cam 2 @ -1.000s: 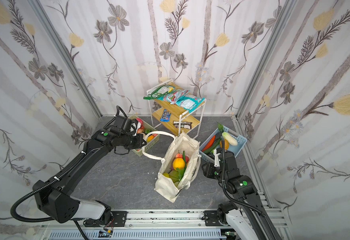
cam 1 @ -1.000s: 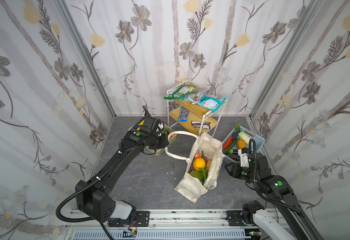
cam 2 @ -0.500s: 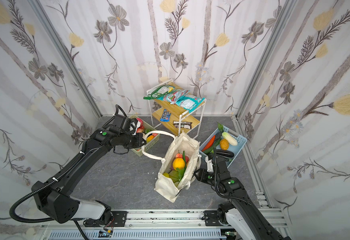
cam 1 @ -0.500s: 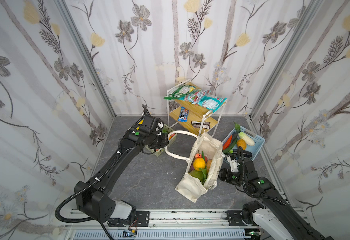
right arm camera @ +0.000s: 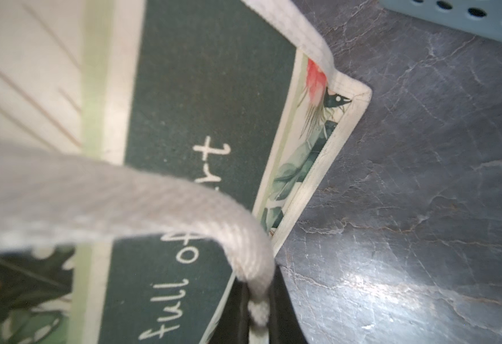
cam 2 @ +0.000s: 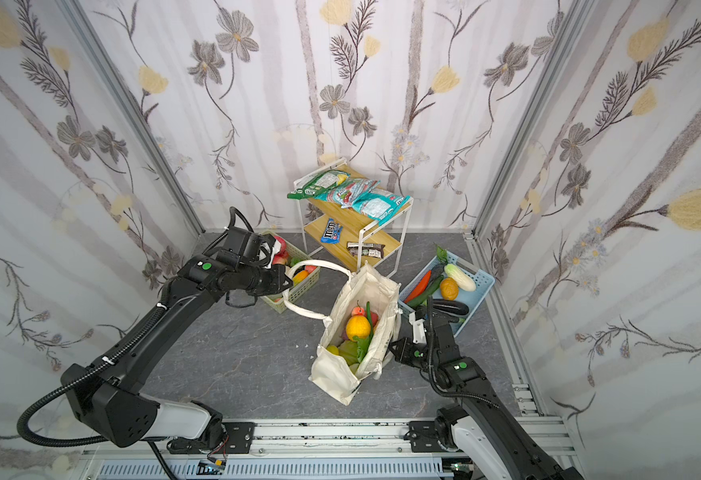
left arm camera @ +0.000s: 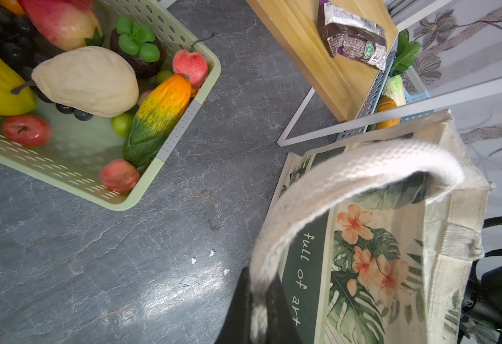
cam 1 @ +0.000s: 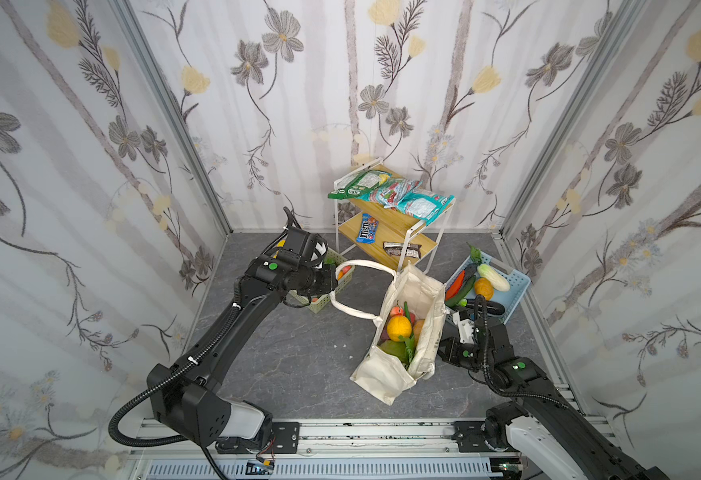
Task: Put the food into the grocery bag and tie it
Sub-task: 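Lower the right gripper to the other white handle and grasp it, then raise both handles with both grippers and bring them together above the bag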
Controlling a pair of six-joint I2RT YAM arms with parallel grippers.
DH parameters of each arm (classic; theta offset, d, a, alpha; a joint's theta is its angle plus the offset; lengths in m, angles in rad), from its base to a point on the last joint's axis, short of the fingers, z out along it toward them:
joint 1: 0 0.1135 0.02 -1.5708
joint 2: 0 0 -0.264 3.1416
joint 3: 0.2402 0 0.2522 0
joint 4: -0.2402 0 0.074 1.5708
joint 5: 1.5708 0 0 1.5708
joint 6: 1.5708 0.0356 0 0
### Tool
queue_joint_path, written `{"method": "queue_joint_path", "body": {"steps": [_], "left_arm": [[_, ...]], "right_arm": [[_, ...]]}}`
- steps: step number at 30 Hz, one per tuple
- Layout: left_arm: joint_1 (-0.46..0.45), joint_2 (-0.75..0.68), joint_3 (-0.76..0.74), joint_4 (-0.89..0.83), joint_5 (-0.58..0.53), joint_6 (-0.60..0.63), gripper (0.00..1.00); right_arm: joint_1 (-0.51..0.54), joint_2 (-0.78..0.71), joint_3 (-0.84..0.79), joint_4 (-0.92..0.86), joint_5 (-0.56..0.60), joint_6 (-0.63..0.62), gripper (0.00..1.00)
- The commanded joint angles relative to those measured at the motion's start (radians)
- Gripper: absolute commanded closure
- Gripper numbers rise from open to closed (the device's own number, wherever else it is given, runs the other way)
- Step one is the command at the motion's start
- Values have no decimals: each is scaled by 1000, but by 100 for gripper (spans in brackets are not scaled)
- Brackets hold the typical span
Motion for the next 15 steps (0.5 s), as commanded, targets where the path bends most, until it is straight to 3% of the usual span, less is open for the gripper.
{"method": "queue_joint_path", "body": {"steps": [1, 9, 15], "left_arm": [[0, -11, 42, -8, 1, 16, 100], [-30, -4, 160, -62, -26, 58, 100], [-55, 3, 250, -85, -42, 78, 100]], "right_arm": [[-1, -28, 58, -54, 47, -24, 91], [-13, -34, 342, -379, 197, -147, 92], [-14, 9, 584, -478, 217, -216, 92]]}}
